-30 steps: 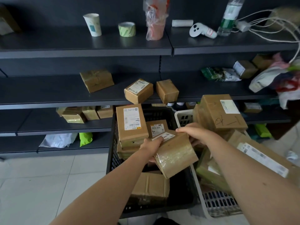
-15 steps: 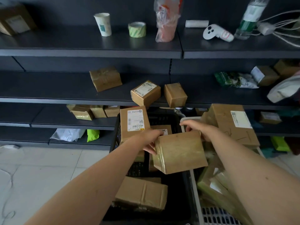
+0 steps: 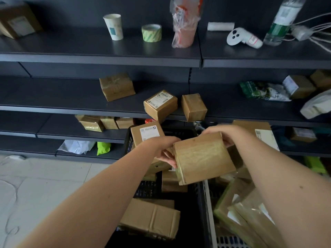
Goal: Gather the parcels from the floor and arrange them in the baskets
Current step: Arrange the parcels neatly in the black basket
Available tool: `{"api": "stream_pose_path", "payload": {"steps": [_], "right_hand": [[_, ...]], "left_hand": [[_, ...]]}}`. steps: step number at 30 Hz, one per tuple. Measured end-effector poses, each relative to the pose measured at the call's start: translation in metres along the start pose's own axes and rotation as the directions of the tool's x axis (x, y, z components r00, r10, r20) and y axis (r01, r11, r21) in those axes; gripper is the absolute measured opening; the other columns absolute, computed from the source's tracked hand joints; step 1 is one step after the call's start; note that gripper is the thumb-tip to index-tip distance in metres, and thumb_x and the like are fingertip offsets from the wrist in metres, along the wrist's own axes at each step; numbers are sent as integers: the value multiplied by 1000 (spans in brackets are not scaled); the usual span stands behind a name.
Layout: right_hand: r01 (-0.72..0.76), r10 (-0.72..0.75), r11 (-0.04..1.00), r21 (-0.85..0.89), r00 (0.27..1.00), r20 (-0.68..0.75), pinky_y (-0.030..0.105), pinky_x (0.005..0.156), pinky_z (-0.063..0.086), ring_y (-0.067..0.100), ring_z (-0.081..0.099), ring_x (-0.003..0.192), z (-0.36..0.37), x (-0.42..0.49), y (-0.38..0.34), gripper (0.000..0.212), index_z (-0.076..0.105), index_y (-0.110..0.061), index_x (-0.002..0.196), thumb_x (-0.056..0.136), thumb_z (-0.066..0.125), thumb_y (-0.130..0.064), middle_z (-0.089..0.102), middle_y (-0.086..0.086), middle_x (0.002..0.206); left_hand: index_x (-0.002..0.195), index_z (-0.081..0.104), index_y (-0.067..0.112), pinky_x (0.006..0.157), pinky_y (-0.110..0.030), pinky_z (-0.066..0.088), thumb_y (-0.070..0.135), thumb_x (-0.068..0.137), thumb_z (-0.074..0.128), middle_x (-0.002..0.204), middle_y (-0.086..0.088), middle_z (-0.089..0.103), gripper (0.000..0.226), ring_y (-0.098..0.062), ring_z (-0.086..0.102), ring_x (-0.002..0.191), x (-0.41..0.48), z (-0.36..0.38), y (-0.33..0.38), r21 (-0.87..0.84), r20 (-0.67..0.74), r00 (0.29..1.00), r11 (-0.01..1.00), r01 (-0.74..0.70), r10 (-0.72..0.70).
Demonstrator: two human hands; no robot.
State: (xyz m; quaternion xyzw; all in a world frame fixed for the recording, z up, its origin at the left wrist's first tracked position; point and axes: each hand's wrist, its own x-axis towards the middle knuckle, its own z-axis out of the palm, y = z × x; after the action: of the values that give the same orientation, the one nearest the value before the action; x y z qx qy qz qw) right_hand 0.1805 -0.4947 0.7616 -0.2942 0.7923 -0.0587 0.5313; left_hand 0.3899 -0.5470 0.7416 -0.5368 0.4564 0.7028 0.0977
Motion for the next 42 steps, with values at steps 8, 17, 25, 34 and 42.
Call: {"api": "stream_pose_path", "payload": {"steps": [8, 17, 25, 34, 42], "right_hand": [[14, -18, 995, 103, 999, 46, 33, 69, 56, 24, 69, 81, 54, 22, -12, 37, 67, -7, 114, 82, 71, -27, 68, 11, 91], [21, -31, 994, 103, 994, 101, 36, 90, 52, 23, 65, 92, 63, 20, 3, 31, 63, -15, 115, 89, 63, -33, 65, 10, 110], [198, -192, 977, -78, 979, 72, 32, 83, 46, 27, 55, 107, 71, 12, 4, 23, 61, -16, 116, 101, 45, -21, 50, 9, 122], [112, -78, 967, 228, 985, -156, 27, 62, 49, 21, 67, 78, 50, 16, 46, 31, 66, -15, 108, 81, 73, -31, 70, 9, 97], [362, -193, 510, 780, 932, -306, 35, 86, 53, 19, 60, 111, 83, 43, 42, 66, 47, -18, 141, 85, 56, 16, 58, 5, 132]], "left_hand": [[142, 39, 3, 41, -30, 55, 22, 94, 61, 132, -34, 48, 56, -42, 69, 85, -20, -43, -21, 56, -92, 986, 988, 145, -140], [127, 49, -1, 69, -42, 62, 20, 93, 65, 116, -28, 62, 43, -37, 70, 98, -16, -19, -45, 10, -117, 983, 989, 145, -143], [110, 55, 7, 69, -40, 59, 29, 96, 58, 89, -11, 62, 26, -19, 66, 65, -11, 20, -71, -65, -86, 983, 986, 156, -161], [118, 58, 11, 72, -39, 61, 24, 90, 69, 121, -12, 64, 33, -22, 68, 95, -5, 20, -47, -25, -90, 996, 1000, -17, 14], [142, 27, 41, 102, -48, 48, 7, 69, 70, 139, -6, 41, 92, -28, 48, 121, 42, 3, -56, -53, -320, 908, 952, -301, 269]]}}
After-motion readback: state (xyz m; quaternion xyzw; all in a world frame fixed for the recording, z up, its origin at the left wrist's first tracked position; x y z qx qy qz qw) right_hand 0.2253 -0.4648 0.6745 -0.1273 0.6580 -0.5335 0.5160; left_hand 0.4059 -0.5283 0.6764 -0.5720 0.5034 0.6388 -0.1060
